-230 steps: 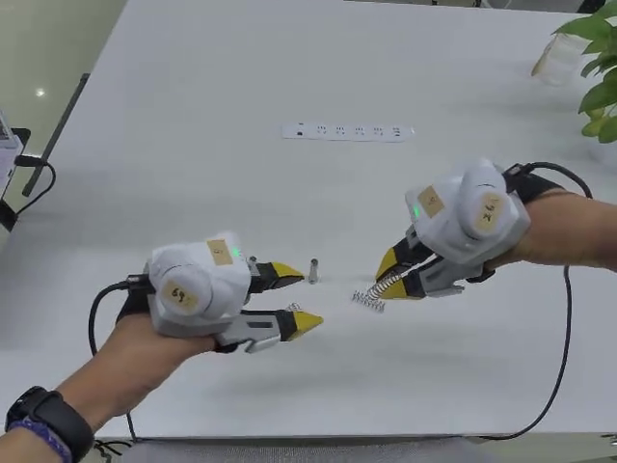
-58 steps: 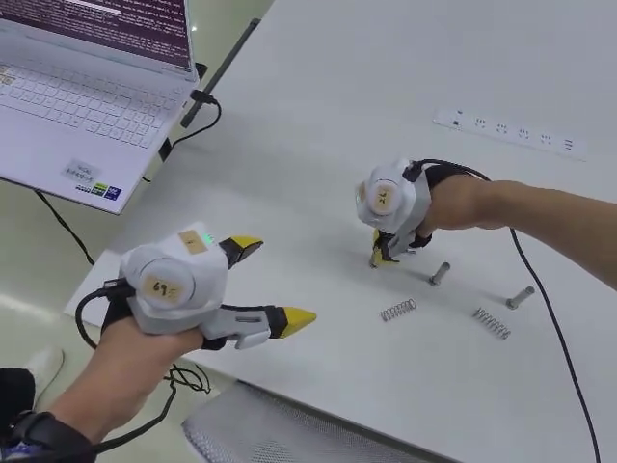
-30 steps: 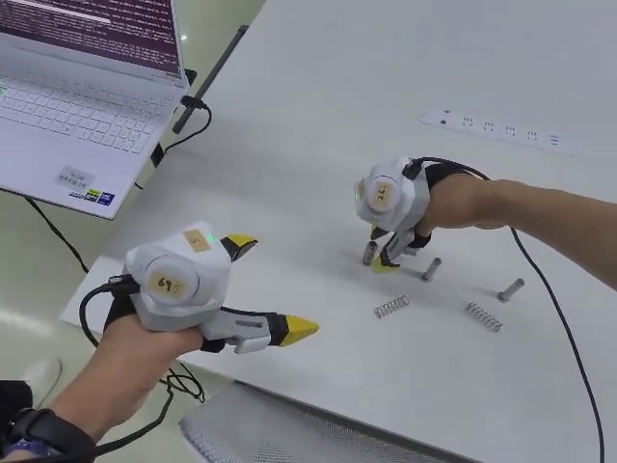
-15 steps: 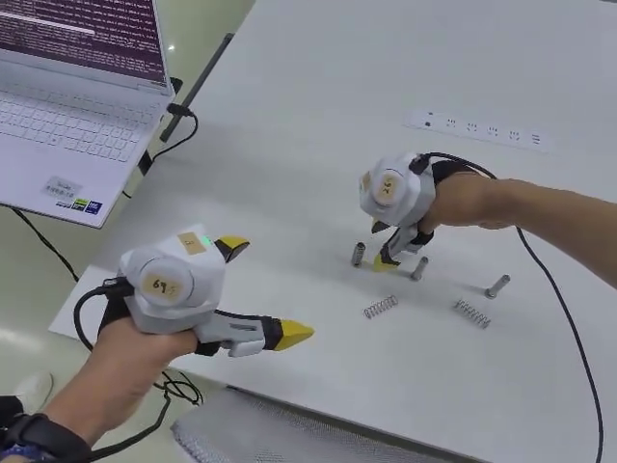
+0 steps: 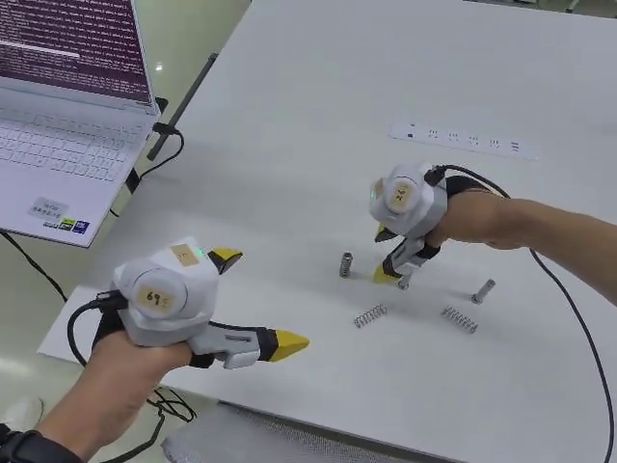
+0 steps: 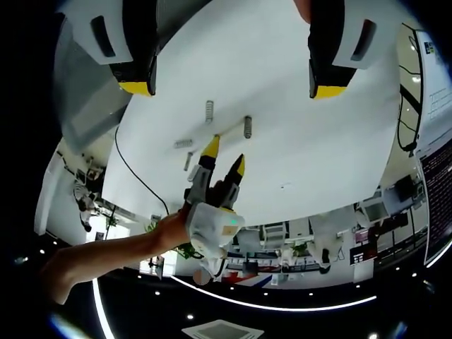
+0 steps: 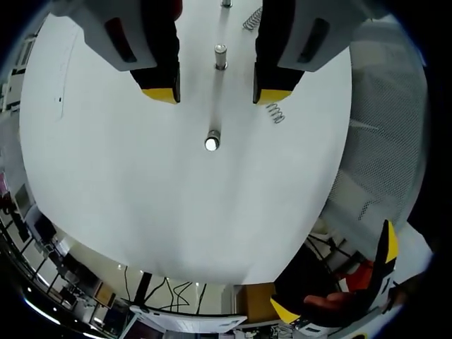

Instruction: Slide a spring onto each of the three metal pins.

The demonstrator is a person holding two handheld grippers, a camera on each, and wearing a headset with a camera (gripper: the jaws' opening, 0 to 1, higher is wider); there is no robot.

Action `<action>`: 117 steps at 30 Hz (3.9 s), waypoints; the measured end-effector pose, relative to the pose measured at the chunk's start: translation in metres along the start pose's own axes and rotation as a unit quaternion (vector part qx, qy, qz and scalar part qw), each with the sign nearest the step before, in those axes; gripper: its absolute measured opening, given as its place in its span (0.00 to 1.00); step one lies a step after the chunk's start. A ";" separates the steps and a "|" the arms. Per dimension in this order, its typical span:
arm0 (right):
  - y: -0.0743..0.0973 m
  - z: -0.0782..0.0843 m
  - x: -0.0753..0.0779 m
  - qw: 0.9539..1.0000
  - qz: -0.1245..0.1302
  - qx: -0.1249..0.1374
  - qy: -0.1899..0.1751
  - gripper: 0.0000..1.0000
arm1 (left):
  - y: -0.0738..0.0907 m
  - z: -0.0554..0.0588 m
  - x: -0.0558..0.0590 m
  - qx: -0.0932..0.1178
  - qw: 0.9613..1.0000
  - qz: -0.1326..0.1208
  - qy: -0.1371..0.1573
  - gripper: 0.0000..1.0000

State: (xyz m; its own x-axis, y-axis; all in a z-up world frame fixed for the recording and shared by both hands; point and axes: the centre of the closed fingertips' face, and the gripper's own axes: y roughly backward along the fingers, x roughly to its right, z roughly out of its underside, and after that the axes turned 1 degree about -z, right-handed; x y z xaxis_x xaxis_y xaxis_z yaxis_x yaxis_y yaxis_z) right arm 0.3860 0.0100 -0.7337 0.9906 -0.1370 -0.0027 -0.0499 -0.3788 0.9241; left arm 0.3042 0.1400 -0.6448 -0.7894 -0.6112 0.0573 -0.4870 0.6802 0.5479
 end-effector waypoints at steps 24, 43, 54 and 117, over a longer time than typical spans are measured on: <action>0.042 0.019 -0.018 0.986 0.052 0.106 -0.120 0.50 | -0.002 -0.002 0.000 0.001 1.000 0.005 0.001 0.89; 0.091 0.065 -0.050 0.939 0.108 0.205 -0.254 0.59 | -0.009 -0.012 0.005 0.005 1.000 0.011 0.001 0.88; 0.112 0.081 -0.072 0.915 0.131 0.241 -0.297 0.68 | -0.011 -0.015 0.004 0.003 1.000 0.014 -0.002 0.88; 0.130 0.112 -0.132 0.869 0.163 0.293 -0.365 0.85 | -0.048 -0.032 0.033 -0.015 0.996 0.073 -0.043 0.89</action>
State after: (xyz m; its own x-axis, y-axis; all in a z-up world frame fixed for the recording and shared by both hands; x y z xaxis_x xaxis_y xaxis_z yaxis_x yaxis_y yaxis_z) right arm 0.2349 -0.1242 -0.6560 0.5774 -0.7876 -0.2153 -0.5811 -0.5816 0.5692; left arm 0.3133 0.0737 -0.6424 -0.8808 -0.4687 0.0674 -0.3541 0.7464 0.5635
